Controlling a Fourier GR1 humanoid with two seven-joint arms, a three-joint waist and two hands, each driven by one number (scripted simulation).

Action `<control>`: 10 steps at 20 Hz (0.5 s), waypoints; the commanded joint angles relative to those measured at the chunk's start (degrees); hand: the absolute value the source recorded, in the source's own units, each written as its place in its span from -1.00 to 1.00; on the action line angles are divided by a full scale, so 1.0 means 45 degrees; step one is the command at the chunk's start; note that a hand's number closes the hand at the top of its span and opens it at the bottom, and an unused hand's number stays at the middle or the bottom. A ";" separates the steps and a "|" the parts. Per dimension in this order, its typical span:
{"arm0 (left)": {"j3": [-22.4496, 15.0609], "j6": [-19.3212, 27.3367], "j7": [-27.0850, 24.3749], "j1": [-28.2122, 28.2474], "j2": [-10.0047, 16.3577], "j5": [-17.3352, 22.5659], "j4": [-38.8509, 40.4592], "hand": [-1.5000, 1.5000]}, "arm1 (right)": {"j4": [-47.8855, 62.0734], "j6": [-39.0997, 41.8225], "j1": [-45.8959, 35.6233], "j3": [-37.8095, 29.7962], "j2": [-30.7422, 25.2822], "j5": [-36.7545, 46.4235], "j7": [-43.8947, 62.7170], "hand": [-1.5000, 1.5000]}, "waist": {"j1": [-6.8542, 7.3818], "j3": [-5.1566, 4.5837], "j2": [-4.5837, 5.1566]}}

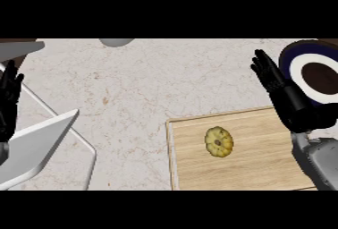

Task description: Pick the squash from the tray and place it in the plate

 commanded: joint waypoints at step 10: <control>-0.1299 -0.2676 0.3659 -0.0870 -0.3262 0.0662 0.3160 0.00 | -0.0746 -0.0121 -0.4052 0.0751 -0.2296 0.4881 -0.0159 -1.00 | 0.0163 -0.0549 -0.0145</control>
